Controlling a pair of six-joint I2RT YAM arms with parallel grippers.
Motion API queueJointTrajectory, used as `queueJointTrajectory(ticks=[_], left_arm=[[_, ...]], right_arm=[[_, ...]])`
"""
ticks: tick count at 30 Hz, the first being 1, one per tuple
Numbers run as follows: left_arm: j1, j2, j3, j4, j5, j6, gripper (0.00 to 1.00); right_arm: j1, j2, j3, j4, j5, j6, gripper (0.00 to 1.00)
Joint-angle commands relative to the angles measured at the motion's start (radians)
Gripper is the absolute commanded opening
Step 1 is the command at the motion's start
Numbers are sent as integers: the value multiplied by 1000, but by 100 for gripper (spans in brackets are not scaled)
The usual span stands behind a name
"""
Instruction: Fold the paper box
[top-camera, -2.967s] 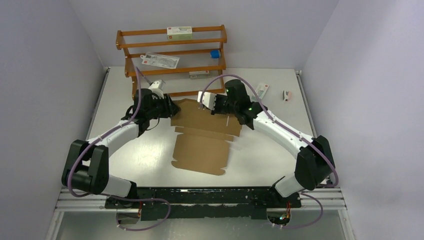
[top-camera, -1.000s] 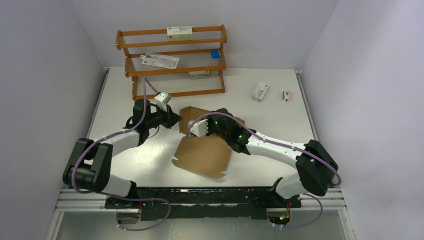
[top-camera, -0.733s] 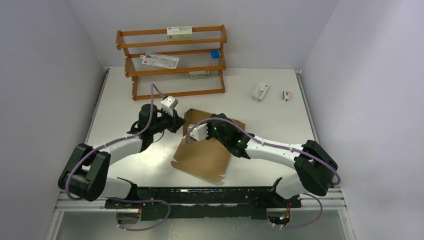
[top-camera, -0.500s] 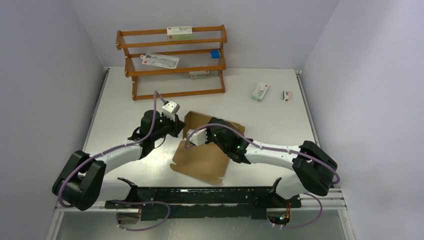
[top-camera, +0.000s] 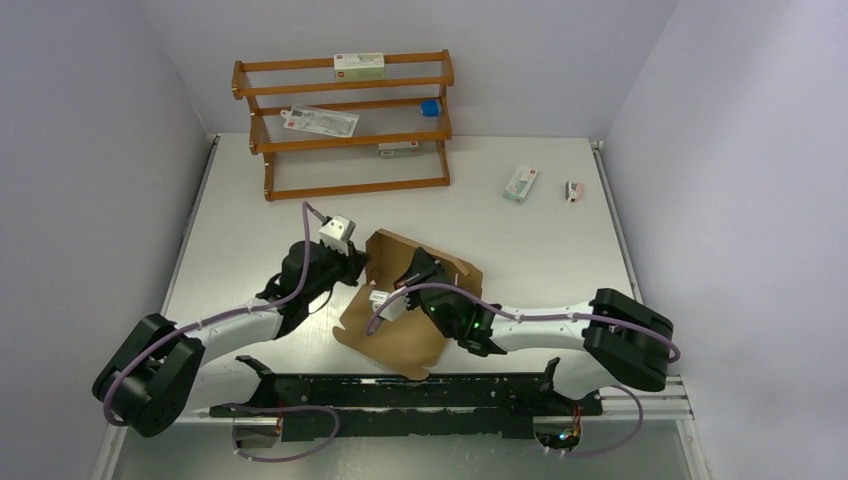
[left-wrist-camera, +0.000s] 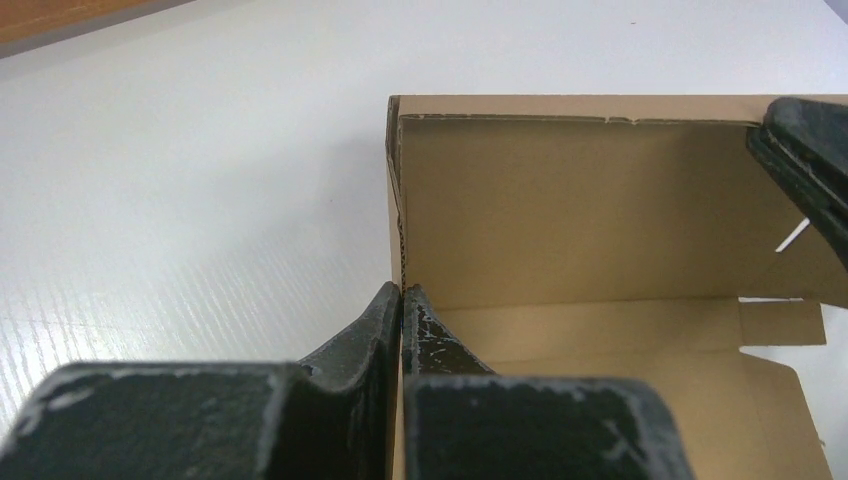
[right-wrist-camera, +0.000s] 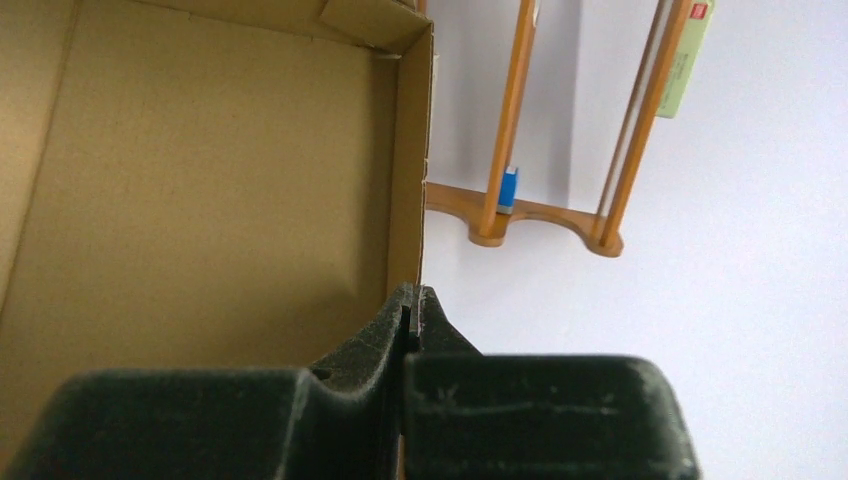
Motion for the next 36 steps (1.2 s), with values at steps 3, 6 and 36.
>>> queueJointTrajectory(ticks=[3,6,36], left_arm=[[-22,39,-18,150,10,-36,5],[-22,71,-15,214,-6,-23,5],[15,291,-109,644,-45,-74,7]], right_arm=[[45,68,-27,171,80,-155,0],[44,93,-32,207,69,-196,0],[74,242,-74,448,53,-420,0]])
